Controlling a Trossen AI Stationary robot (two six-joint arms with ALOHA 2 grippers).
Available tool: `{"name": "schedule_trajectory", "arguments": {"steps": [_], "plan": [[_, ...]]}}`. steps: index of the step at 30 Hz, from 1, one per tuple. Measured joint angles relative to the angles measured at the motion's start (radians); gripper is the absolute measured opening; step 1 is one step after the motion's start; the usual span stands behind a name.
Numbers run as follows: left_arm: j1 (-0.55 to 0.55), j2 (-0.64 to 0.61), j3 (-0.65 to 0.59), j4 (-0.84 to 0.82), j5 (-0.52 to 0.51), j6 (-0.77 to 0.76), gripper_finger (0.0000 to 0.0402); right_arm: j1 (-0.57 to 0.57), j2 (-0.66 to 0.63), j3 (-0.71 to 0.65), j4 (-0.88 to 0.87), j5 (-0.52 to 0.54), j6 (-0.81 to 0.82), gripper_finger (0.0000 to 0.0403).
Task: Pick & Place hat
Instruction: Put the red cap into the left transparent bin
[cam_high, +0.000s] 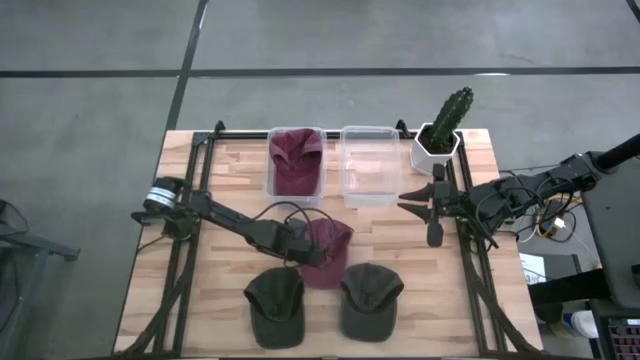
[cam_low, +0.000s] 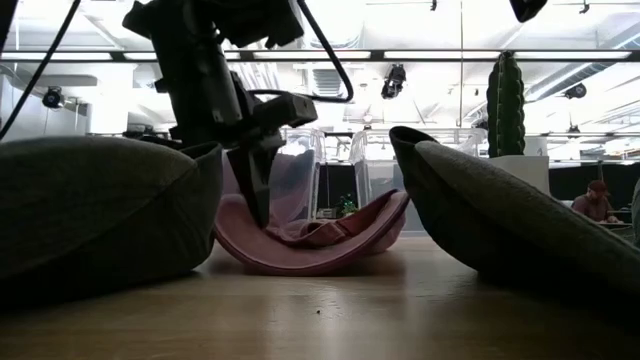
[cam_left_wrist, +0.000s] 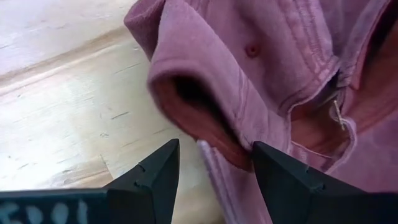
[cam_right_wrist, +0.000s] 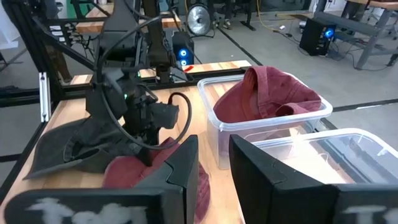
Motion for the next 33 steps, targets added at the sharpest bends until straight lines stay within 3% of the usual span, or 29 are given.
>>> {"name": "schedule_trajectory", "arguments": {"steps": [8, 15, 20, 27, 33], "plan": [[0.0, 0.016, 0.0, 0.024, 0.0, 0.008, 0.0195, 0.0, -0.002, -0.019, 0.003, -0.006, 0.004, 0.0075], [0.0, 0.016, 0.0, 0.024, 0.0, 0.005, 0.0185, 0.001, -0.017, -0.05, 0.033, -0.099, 0.003, 0.0068], [0.0, 0.016, 0.0, 0.025, 0.0, 0.024, 0.0132, 0.001, -0.065, -0.091, 0.066, -0.098, 0.003, 0.0075], [0.0, 0.016, 0.001, 0.035, -0.04, 0.047, 0.0022, 0.0, -0.171, -0.217, 0.136, -0.115, 0.035, 0.0084], [0.001, 0.002, 0.002, 0.041, -0.049, 0.066, 0.0011, 0.001, -0.239, -0.331, 0.236, -0.171, 0.056, 0.0085]]}}
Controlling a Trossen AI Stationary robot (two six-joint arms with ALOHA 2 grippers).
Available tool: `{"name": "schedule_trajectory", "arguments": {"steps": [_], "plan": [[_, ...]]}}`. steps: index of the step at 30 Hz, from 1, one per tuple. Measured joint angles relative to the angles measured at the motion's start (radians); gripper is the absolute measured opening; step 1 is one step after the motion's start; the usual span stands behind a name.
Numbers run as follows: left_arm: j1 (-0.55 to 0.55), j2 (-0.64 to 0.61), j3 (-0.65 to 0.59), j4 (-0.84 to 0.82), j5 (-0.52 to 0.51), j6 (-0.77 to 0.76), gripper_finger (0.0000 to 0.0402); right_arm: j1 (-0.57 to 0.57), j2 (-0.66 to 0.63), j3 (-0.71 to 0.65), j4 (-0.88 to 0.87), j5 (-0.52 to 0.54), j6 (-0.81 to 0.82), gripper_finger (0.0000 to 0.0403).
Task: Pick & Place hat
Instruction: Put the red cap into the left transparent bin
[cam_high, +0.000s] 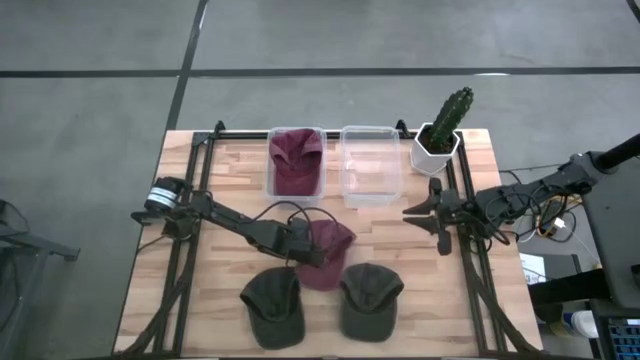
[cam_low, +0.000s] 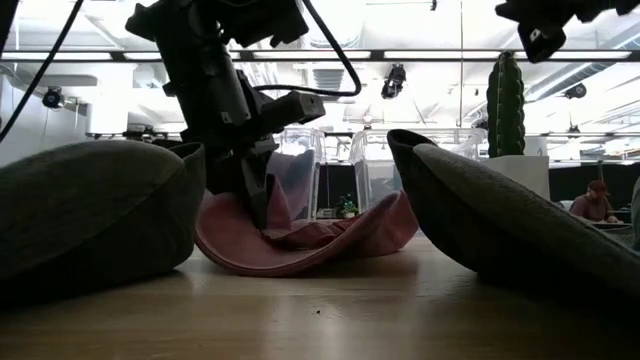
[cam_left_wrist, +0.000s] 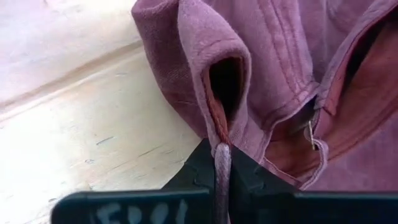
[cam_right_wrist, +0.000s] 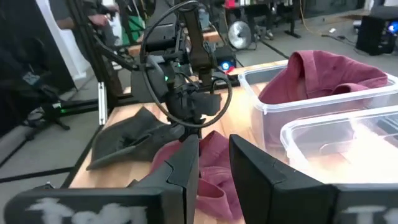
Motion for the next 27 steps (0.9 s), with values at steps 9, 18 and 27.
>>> {"name": "schedule_trajectory", "arguments": {"steps": [9, 18, 27], "plan": [[0.0, -0.066, -0.002, -0.005, -0.079, 0.015, 0.0006, 0.0, -0.08, -0.099, 0.056, -0.004, 0.033, 0.0069], [0.0, -0.169, 0.002, 0.001, -0.134, 0.016, 0.0005, 0.0, -0.107, -0.156, 0.077, -0.004, 0.034, 0.0075], [-0.002, -0.317, 0.085, 0.008, -0.183, 0.082, 0.0005, 0.0, -0.128, -0.181, 0.091, -0.019, 0.02, 0.008]]}}
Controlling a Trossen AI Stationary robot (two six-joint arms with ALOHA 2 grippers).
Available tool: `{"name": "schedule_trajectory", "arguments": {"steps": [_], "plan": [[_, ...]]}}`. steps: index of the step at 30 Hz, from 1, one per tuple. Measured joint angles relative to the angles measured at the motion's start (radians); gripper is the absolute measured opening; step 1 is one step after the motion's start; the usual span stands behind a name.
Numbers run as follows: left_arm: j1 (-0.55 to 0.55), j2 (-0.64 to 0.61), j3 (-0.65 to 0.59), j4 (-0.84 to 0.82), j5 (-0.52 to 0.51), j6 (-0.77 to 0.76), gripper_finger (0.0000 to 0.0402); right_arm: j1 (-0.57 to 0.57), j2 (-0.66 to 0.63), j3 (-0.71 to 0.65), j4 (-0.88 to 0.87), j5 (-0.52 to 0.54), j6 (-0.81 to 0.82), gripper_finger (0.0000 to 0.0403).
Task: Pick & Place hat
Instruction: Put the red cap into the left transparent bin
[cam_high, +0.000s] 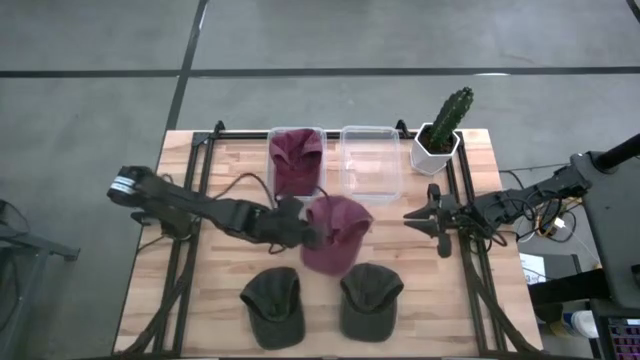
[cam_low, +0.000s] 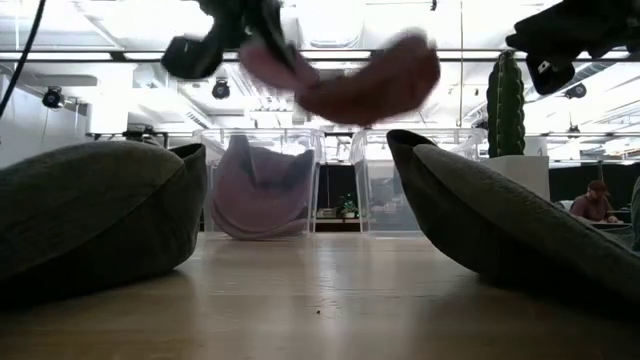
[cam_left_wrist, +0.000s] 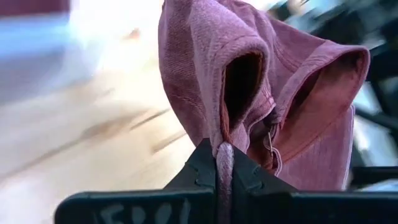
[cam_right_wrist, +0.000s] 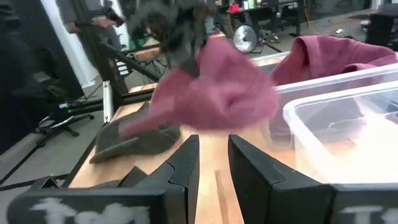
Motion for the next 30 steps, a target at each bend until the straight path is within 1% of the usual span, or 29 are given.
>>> {"name": "schedule_trajectory", "arguments": {"steps": [5, 8, 11, 14, 18, 23, 30], "plan": [[-0.001, -0.094, 0.075, 0.002, -0.105, 0.096, 0.0005, 0.0, -0.059, -0.058, 0.077, -0.09, -0.025, 0.0071], [0.011, -0.15, 0.103, -0.012, -0.185, 0.15, 0.0005, 0.0, -0.1, -0.098, 0.109, -0.095, -0.01, 0.0068], [0.035, -0.194, 0.119, -0.064, -0.274, 0.163, 0.0005, 0.0, -0.131, -0.126, 0.127, -0.096, 0.01, 0.0071], [0.074, -0.225, 0.118, -0.087, -0.316, 0.167, 0.0005, 0.0, -0.147, -0.132, 0.142, -0.098, 0.016, 0.0076], [0.164, -0.237, 0.111, -0.169, -0.309, 0.165, 0.0005, 0.0, -0.15, -0.132, 0.144, -0.097, 0.01, 0.0081], [0.3, -0.226, 0.11, -0.295, -0.228, 0.144, 0.0005, 0.0, -0.15, -0.132, 0.145, -0.097, 0.011, 0.008], [0.443, -0.222, 0.089, -0.308, -0.125, 0.187, 0.0005, 0.0, -0.15, -0.132, 0.144, -0.097, 0.014, 0.0069]]}}
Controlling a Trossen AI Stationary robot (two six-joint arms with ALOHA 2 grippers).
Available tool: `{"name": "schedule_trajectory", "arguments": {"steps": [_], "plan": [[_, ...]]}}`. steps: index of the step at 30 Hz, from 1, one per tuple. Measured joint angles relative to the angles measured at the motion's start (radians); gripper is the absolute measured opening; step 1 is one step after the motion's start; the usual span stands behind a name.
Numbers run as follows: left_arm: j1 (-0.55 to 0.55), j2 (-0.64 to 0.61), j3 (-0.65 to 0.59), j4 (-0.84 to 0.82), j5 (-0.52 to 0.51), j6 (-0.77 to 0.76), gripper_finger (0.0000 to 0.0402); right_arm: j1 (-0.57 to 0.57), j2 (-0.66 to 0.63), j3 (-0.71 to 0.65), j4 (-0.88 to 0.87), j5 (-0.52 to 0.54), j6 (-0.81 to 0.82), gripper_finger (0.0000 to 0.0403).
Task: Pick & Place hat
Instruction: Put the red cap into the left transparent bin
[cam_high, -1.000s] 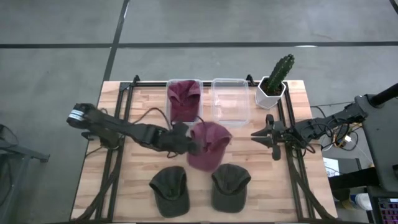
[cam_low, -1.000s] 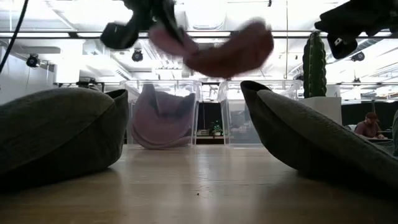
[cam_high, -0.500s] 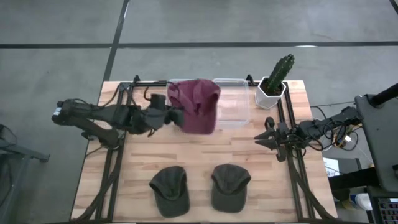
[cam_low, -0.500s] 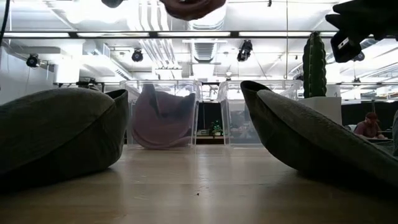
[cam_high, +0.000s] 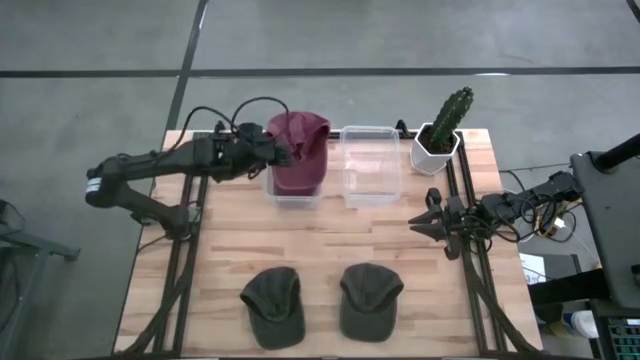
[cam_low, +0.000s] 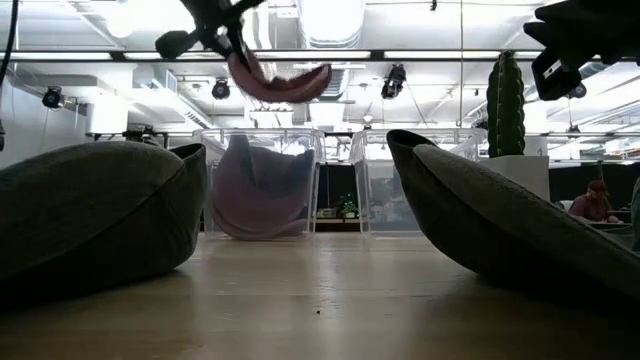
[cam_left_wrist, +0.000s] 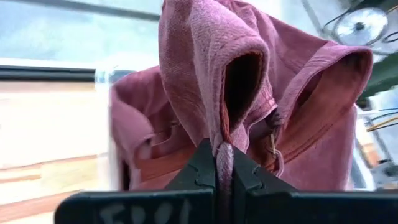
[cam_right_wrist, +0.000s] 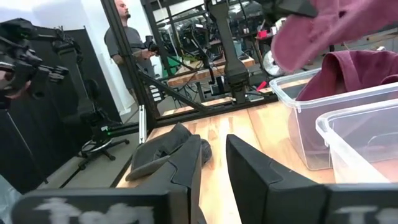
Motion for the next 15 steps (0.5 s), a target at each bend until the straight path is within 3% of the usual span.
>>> {"name": "schedule_trajectory", "arguments": {"steps": [10, 15], "plan": [[0.085, 0.001, -0.121, 0.098, 0.127, 0.0, 0.0005, 0.0, 0.0, 0.0, -0.002, 0.001, 0.011, 0.0079], [0.108, 0.005, -0.18, 0.136, 0.143, -0.008, 0.0005, 0.0, 0.0, 0.0, -0.002, 0.002, 0.023, 0.0084]]}}
